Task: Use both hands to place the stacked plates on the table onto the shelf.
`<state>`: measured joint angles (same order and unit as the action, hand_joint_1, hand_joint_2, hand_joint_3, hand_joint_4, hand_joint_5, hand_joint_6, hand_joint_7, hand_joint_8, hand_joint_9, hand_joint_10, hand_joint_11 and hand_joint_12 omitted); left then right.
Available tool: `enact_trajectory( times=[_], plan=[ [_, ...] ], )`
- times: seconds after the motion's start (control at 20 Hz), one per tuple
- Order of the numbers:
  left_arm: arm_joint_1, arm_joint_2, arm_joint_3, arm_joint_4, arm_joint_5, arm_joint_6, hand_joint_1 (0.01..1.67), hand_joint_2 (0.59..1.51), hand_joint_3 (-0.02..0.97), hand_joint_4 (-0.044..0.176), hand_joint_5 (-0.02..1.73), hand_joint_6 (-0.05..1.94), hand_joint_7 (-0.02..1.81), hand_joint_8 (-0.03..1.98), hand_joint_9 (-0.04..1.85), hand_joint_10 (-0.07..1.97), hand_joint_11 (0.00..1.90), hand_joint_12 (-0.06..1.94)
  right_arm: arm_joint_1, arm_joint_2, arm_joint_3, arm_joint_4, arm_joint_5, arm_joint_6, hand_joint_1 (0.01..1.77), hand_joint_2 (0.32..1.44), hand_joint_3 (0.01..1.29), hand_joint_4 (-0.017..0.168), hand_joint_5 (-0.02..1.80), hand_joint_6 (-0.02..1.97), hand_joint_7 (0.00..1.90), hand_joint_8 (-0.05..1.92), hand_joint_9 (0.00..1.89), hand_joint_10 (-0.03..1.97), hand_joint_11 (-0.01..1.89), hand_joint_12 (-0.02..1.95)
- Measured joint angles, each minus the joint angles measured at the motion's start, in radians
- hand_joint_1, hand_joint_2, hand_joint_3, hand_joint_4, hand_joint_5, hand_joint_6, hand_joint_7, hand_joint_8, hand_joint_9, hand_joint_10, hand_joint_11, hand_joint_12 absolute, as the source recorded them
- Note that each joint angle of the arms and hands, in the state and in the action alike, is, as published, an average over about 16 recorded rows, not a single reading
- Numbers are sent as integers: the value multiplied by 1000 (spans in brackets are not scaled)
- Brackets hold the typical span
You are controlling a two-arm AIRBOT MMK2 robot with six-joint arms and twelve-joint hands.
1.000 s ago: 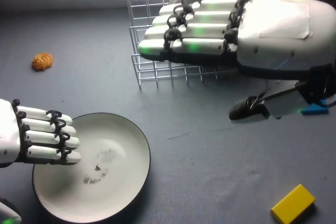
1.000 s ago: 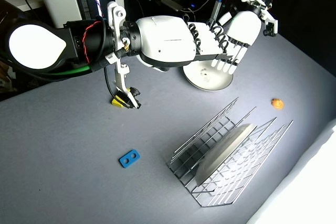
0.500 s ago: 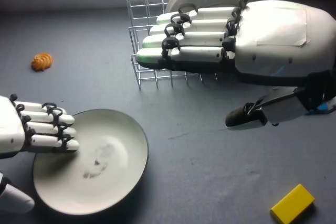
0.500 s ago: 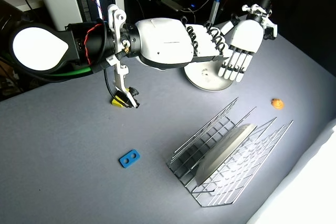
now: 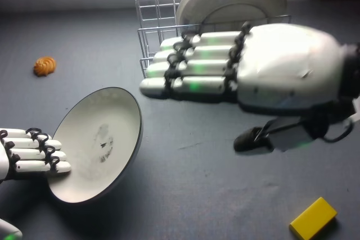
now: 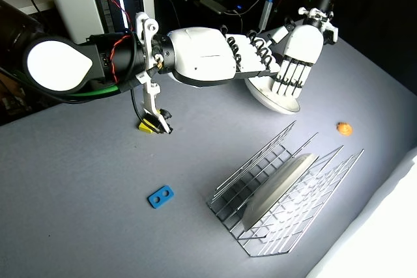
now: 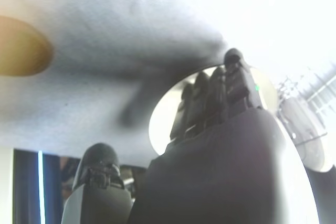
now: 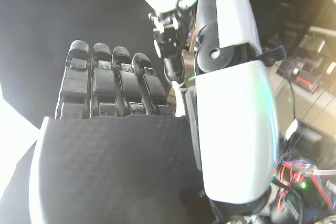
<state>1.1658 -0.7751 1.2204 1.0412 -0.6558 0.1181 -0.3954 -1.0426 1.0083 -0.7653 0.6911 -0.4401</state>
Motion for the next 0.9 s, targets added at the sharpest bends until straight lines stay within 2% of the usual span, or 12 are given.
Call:
enact_trajectory(
  times=[0.4, 0.9],
  plan=[
    [30, 5, -2, -22, -12, 0, 23, 1148, 10, -7, 57, -26, 19, -7, -20, -39, 16, 24, -38, -166, 44, 166, -68, -296, 1232, 958, 13, 4, 26, -2, 21, 14, 20, 18, 39, 20],
    [47, 5, -1, -32, -22, 0, 24, 1149, 10, -8, 52, -25, 17, -7, -20, -39, 17, 23, -65, -425, 186, 366, -128, -552, 1245, 950, 14, 4, 49, -2, 26, 14, 21, 18, 39, 100]
  ],
)
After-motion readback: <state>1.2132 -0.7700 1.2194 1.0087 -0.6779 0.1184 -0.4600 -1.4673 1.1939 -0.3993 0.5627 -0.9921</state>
